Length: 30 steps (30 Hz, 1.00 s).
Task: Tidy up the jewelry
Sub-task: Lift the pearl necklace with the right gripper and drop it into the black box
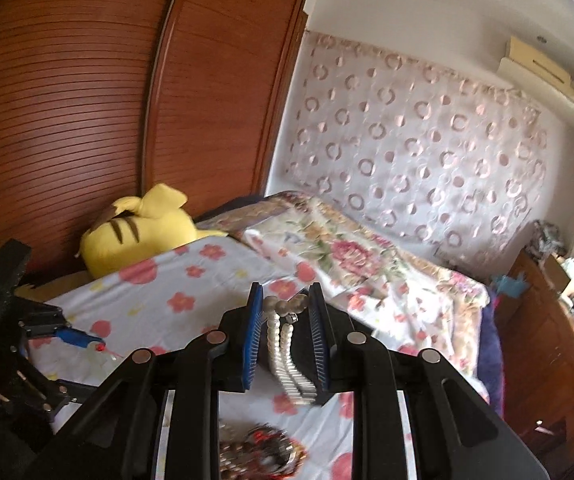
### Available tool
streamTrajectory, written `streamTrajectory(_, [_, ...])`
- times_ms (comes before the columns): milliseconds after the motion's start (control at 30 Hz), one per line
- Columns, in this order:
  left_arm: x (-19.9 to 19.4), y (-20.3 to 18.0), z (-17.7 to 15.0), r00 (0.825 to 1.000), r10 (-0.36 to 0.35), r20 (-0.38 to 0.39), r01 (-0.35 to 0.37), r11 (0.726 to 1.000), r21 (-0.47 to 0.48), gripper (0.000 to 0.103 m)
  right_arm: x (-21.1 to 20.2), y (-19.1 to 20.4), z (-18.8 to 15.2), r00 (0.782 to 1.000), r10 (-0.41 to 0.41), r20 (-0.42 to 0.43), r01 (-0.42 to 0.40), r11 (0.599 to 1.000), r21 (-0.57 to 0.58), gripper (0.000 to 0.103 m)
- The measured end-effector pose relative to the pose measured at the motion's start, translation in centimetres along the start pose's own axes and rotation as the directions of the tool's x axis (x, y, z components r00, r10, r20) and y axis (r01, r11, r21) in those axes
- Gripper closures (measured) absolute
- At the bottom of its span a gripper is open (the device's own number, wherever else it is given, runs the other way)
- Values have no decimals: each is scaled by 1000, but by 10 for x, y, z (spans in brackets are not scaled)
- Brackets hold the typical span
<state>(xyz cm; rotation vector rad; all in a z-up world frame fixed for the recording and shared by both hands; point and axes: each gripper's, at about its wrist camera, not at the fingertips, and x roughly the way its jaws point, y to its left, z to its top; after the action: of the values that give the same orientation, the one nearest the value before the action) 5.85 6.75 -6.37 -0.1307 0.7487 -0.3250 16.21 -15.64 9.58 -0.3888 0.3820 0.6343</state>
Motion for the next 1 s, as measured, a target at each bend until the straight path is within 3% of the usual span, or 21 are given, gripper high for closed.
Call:
streamTrajectory(300, [-2, -8, 51, 996, 31, 78, -34, 999, 33, 37, 12, -38, 35, 997, -78, 16, 77, 997, 24, 78])
streamTrajectory(567, [6, -11, 79, 993, 43, 109, -47, 998, 32, 37, 33, -49, 47, 995, -102, 0, 102, 994, 38, 78])
streamTrajectory(733, [19, -13, 92, 993, 48, 111, -52, 998, 32, 37, 68, -56, 21, 992, -91, -91, 97, 993, 62, 77])
streamTrajectory(1000, [62, -13, 109, 995, 74, 69, -77, 996, 43, 37, 124, -60, -43, 977, 6, -214, 34, 982, 184, 77])
